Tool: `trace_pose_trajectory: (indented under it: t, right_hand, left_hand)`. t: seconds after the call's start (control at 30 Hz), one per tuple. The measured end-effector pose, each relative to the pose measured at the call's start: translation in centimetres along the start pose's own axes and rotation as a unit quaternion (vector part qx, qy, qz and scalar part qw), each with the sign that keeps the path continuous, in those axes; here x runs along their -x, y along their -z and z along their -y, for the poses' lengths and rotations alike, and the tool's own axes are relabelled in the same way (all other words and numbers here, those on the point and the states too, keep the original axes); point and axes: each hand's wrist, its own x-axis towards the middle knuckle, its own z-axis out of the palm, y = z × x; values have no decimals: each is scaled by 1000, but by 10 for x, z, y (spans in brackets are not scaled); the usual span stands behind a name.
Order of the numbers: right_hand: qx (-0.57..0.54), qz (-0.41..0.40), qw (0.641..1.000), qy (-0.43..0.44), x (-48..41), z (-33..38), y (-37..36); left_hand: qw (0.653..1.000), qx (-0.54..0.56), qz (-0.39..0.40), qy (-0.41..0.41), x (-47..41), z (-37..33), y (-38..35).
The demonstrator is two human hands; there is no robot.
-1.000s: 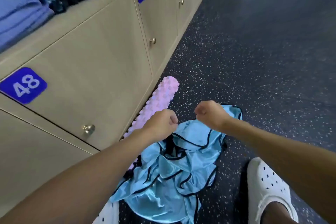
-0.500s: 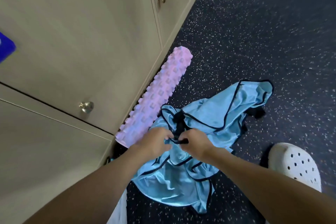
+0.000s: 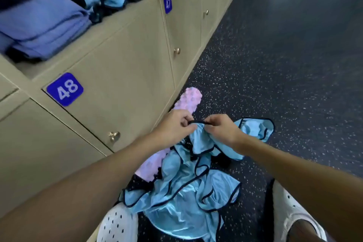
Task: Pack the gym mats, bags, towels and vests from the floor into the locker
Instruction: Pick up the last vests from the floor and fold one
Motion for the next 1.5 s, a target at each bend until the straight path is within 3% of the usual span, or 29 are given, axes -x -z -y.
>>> trace_pose_trajectory:
  t: [0.2,0.37,0.43,0.57,0.73,0.83,1.0,1.13,1.37,1.5]
  right_hand:
    - [-45,-48,990,121,49,112,55]
    - [-91,-173,952,235,100,191,88]
    - [-114,-163,939,279,124,214,95]
    - [-56,-171,929,324,149,237,98]
    - [-75,-218,918,323,156,246,104]
    - [-93,-211,919,321,156,248,100]
    - [-87,-181,925,323,149,249,92]
    - [-63,-167,929,325,141,250,88]
    - [-68,-166,933,313,128,242,94]
    - [-86,-161,932,313,127,237,96]
  left_hand:
    - [989,86,-92,-78,31,-125,72]
    - [961,180,-172,-118,69,-206,124]
    - [950,202,-197,-135,83,-230,139]
    - [940,216,-213,-153,107,-264,157]
    - [942,199,-241,-120,126,-266,169]
    - [953,121,-253,-110,130,-251,169]
    - [964,164,-166,-124,129,-218,156]
    - [963,156,-138,-173,126,-208,144]
    - [950,108,-196,-219,118,-215,142]
    - [955,74,-156,-239,117,-218,147]
